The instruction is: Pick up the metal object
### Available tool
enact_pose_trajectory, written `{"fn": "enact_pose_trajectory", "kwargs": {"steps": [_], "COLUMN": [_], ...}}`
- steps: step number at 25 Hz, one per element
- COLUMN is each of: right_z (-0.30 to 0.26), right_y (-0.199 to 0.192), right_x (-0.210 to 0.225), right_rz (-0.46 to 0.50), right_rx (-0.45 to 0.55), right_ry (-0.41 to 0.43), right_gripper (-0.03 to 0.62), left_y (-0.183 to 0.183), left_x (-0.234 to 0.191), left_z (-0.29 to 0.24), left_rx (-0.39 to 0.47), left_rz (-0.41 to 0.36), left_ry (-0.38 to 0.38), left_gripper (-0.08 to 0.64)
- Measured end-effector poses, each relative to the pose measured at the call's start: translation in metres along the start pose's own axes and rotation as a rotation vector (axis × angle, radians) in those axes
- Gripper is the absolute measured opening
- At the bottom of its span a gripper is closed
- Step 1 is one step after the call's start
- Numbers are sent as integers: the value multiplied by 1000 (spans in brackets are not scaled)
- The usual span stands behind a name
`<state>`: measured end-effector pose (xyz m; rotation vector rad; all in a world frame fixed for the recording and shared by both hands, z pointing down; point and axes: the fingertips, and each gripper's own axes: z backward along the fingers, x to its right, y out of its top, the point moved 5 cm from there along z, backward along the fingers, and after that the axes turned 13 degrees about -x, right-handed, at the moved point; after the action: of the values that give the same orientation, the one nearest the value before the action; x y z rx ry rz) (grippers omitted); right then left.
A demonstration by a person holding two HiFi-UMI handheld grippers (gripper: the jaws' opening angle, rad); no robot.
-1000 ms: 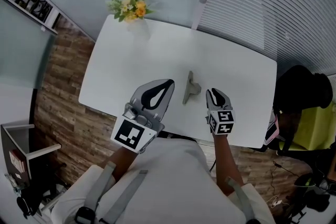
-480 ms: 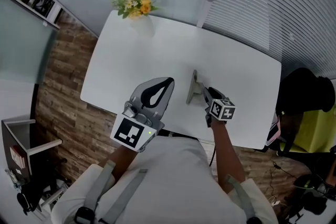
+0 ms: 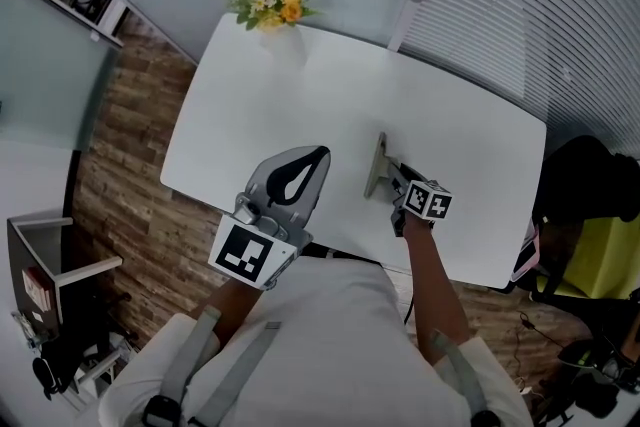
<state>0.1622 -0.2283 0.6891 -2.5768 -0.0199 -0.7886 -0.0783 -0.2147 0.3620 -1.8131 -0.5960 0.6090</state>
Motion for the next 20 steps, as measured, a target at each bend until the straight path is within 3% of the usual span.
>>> {"fn": "enact_pose_trajectory", "kwargs": {"steps": [6,20], "right_z": [-11,-1], "right_y": [-4,-4], "right_x": [-2,-12], "right_rz": [-21,-20], "right_rx": [-14,15], "right_ry": [1,24], "right_gripper": [113,29], "left_y": [-2,1], "left_x": [-3,0], "left_z": [8,12], "left_rx": [1,17], "left_rz": [2,3], "left_ry": [17,16], "left_gripper": [2,2]}}
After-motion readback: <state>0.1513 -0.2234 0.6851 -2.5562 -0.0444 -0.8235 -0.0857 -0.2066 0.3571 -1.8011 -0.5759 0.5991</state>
